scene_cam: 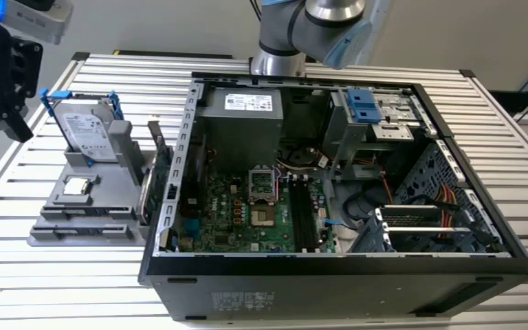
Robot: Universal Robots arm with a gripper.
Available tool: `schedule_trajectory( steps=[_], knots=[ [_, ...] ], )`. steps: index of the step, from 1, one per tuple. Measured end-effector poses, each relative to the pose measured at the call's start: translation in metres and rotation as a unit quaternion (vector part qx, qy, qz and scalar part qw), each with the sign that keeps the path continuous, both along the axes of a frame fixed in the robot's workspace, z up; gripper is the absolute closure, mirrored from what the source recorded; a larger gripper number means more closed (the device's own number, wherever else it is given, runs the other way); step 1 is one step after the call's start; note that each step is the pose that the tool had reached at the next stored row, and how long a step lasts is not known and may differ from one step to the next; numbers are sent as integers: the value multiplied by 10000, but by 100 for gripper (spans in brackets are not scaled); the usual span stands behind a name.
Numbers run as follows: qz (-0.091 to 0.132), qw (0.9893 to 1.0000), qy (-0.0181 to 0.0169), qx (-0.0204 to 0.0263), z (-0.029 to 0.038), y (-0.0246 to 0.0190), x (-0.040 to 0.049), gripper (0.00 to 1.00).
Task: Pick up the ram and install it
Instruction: 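Pick up the ram and move it above insertion slot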
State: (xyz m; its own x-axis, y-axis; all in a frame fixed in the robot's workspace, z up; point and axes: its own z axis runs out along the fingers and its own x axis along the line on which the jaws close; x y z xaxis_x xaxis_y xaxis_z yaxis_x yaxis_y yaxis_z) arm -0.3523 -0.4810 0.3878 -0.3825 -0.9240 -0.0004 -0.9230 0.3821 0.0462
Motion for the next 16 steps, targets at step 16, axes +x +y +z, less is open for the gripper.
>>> schedule_trajectory(
  steps=[16],
  knots=[
    [905, 9959, 0, 0, 0, 0, 0, 100]
  ],
)
